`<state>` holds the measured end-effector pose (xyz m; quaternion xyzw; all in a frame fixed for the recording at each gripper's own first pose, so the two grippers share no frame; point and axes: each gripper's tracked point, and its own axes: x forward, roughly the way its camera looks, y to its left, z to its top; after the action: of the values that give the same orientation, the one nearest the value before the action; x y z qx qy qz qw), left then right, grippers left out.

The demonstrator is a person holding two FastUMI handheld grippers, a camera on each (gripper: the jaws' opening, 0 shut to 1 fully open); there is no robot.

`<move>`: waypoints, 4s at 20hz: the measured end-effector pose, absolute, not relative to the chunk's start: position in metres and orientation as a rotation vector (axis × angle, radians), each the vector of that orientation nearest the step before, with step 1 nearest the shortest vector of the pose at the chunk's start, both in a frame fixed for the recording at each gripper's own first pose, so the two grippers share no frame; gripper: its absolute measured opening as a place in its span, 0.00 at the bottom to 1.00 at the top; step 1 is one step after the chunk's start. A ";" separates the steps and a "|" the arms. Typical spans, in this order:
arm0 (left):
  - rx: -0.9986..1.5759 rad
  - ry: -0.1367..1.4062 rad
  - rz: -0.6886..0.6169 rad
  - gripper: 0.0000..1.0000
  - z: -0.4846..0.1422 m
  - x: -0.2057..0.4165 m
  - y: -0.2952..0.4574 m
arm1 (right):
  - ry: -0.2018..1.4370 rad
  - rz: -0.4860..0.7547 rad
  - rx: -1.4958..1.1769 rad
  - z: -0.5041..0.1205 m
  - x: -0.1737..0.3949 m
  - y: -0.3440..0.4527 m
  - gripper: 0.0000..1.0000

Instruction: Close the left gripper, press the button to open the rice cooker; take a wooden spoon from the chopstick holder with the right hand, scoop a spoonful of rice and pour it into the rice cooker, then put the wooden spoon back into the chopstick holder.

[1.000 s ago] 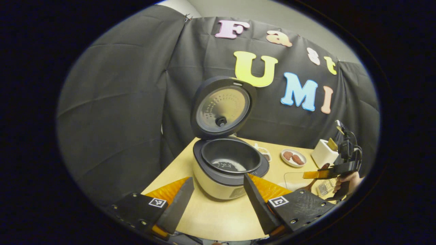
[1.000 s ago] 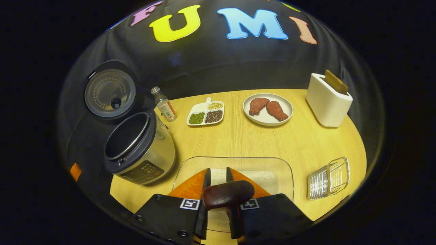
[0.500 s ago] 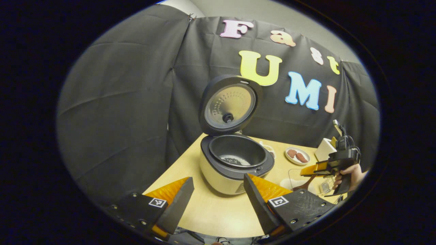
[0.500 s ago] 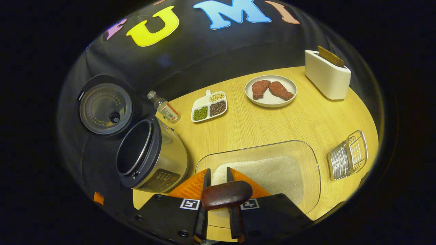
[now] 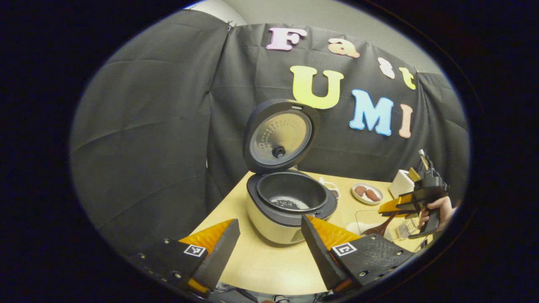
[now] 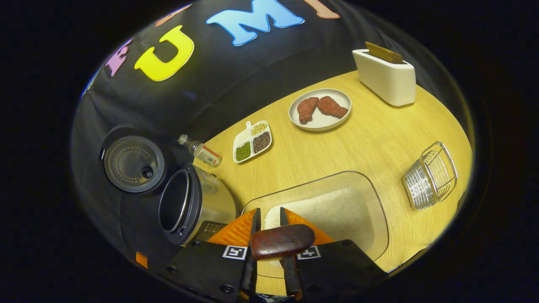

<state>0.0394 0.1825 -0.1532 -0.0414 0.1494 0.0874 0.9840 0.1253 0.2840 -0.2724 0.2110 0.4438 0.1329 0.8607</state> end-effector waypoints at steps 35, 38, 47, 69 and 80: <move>-0.040 0.282 0.270 0.92 -0.145 0.046 0.222 | 0.891 0.439 1.129 -0.104 0.207 0.349 0.24; -0.042 0.283 0.295 0.93 -0.143 0.045 0.236 | 0.911 0.485 1.129 -0.095 0.212 0.386 0.24; -0.050 0.305 0.390 0.92 -0.148 0.030 0.262 | 0.944 0.631 0.892 -0.117 0.212 0.485 0.24; -0.059 0.344 0.435 0.93 -0.167 0.015 0.260 | 0.544 0.928 0.019 -0.151 0.185 0.603 0.24; -0.083 0.361 0.478 0.93 -0.176 0.014 0.291 | 0.345 1.063 -0.286 -0.156 0.163 0.634 0.24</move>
<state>0.0136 0.2910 -0.1760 -0.0407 0.1776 0.2353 0.9547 0.1626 0.6341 -0.1558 -0.1351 0.1632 0.5025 0.8382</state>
